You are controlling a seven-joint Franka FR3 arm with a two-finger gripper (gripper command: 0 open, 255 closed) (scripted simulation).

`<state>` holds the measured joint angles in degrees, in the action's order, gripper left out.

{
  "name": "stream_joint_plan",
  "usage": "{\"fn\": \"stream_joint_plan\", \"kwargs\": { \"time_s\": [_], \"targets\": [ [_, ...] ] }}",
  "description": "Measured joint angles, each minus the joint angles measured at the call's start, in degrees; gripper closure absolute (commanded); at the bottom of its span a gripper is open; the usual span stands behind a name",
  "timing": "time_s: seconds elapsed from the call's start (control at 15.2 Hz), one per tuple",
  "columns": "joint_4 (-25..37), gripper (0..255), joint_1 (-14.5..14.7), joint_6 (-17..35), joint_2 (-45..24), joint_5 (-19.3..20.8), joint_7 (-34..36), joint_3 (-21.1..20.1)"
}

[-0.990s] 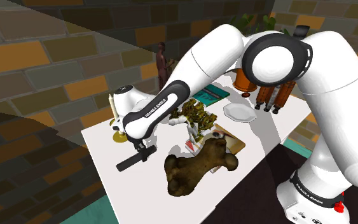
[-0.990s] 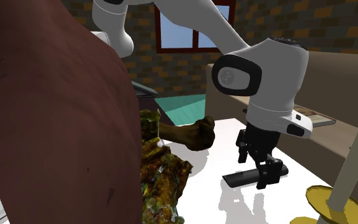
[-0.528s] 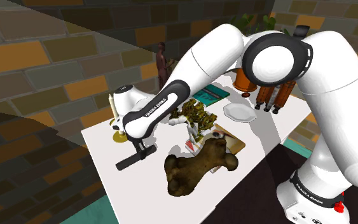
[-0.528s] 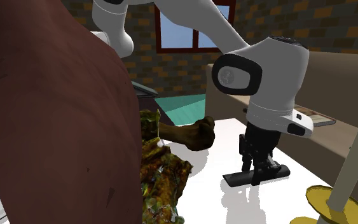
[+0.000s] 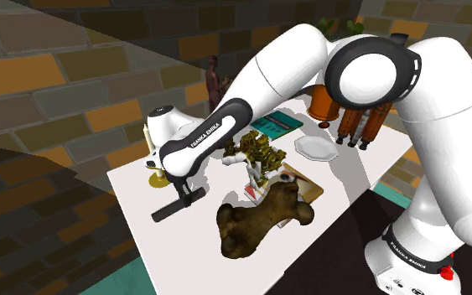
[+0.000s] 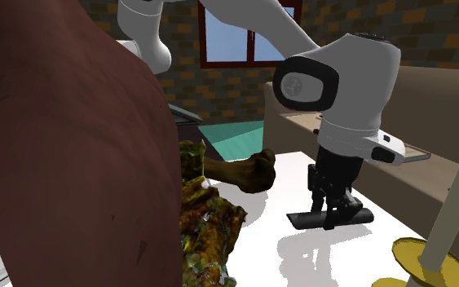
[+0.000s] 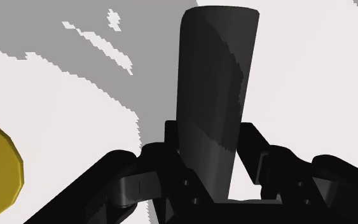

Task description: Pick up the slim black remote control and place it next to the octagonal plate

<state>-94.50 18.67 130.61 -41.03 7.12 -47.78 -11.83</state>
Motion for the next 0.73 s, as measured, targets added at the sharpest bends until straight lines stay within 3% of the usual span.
{"fn": "stream_joint_plan", "kwargs": {
  "time_s": [0.73],
  "targets": [
    [-0.1,255,-0.6,-5.4,5.6,-1.1,-0.4,-0.9]
  ]
}}
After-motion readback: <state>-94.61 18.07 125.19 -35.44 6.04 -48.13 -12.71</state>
